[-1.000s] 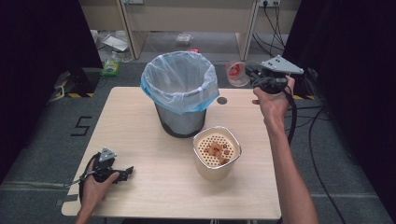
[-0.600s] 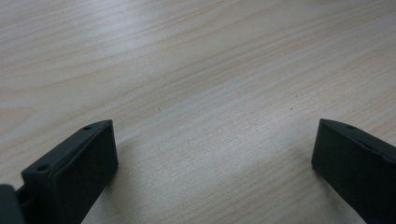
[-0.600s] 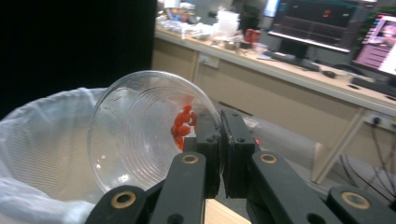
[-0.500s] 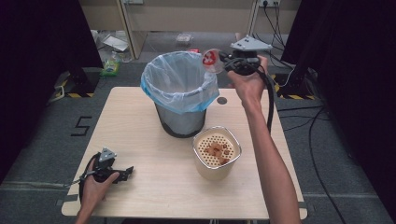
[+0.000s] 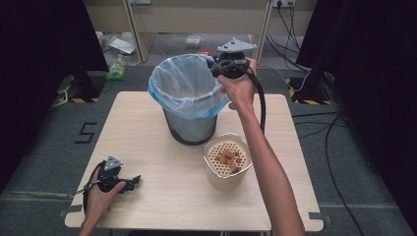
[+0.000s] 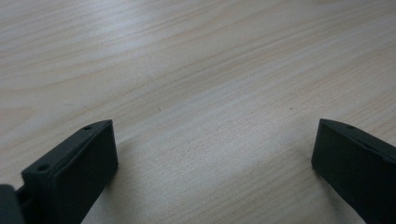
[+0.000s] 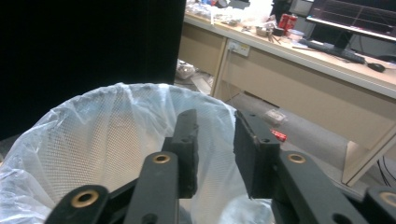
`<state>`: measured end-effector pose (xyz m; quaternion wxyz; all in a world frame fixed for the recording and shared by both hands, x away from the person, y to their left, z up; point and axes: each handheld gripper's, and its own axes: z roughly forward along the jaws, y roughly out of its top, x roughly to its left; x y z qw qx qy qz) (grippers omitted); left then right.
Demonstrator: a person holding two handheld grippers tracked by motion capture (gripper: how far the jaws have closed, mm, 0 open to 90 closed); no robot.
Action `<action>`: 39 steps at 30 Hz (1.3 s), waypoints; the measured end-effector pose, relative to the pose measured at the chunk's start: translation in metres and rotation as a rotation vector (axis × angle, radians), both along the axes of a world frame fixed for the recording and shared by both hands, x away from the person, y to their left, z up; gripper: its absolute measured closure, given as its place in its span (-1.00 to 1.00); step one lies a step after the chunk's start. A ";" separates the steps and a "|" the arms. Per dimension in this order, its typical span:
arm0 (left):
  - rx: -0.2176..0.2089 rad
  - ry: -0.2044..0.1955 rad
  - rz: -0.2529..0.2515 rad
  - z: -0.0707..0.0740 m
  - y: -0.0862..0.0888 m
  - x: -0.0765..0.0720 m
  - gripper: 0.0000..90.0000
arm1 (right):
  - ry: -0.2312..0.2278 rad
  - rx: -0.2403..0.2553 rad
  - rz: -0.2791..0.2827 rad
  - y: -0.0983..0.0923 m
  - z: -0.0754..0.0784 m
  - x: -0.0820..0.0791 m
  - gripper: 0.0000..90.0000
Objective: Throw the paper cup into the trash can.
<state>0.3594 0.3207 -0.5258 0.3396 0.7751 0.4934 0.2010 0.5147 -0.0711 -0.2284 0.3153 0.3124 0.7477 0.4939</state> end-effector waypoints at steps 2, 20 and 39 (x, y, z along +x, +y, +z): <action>0.000 0.000 0.000 0.000 0.000 0.000 -1.00 | -0.002 0.020 -0.022 -0.008 0.002 -0.002 0.47; 0.000 -0.001 -0.001 0.000 0.000 0.000 -1.00 | 0.077 -0.001 -0.147 -0.107 -0.038 -0.033 0.14; 0.000 -0.001 0.000 0.000 0.000 0.000 -1.00 | 0.154 -0.058 -0.190 -0.161 -0.117 -0.085 0.01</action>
